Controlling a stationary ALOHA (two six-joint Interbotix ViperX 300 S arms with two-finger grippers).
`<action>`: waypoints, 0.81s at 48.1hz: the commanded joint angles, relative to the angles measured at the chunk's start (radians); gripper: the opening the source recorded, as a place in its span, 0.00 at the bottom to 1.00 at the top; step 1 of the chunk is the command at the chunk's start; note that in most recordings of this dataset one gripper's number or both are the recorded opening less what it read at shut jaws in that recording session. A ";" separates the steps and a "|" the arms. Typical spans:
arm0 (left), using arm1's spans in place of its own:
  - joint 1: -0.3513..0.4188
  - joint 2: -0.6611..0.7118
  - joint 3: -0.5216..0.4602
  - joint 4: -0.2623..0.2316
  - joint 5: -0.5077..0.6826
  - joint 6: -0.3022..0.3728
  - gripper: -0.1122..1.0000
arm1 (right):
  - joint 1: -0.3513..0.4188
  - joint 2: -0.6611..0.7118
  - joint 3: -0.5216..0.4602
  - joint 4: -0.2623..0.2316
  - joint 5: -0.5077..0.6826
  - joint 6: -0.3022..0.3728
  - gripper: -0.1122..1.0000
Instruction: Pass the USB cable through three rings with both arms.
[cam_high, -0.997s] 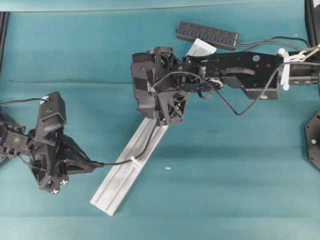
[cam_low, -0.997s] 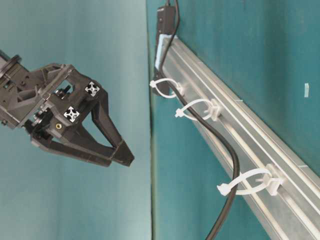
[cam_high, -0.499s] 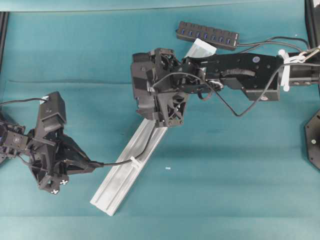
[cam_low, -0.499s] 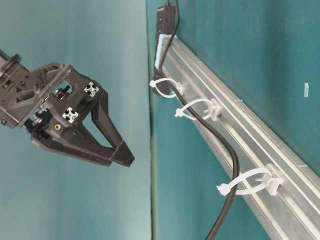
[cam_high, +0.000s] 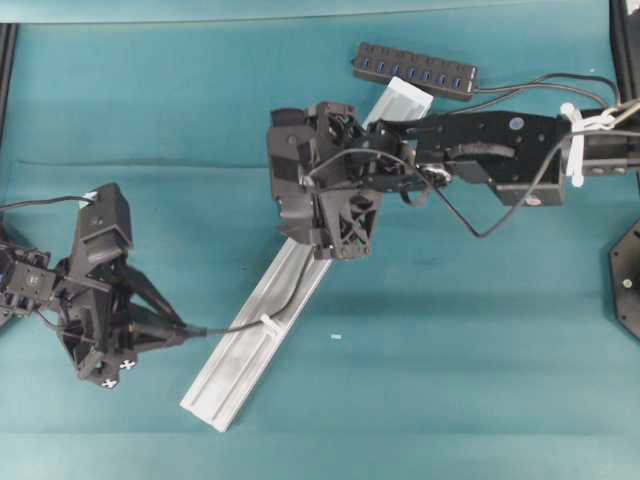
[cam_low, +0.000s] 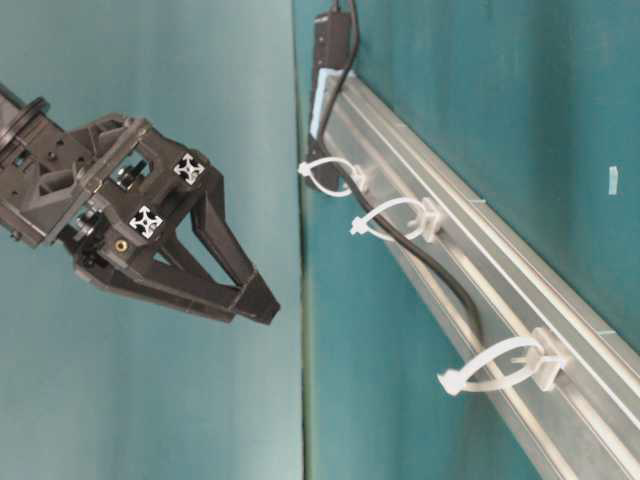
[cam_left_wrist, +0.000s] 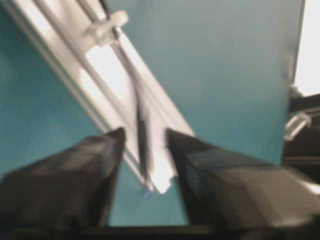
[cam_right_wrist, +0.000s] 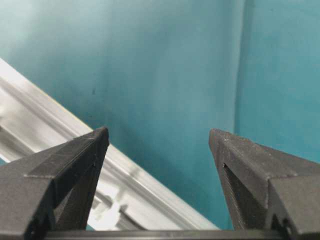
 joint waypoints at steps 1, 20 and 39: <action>0.000 -0.023 -0.012 0.002 0.021 0.003 0.67 | 0.009 -0.009 -0.006 0.002 -0.006 0.014 0.88; 0.018 -0.121 -0.029 0.003 0.037 0.074 0.95 | 0.006 -0.077 0.018 0.002 -0.020 0.097 0.88; 0.149 -0.420 -0.026 0.003 0.048 0.374 0.94 | -0.020 -0.265 0.169 0.002 -0.167 0.183 0.88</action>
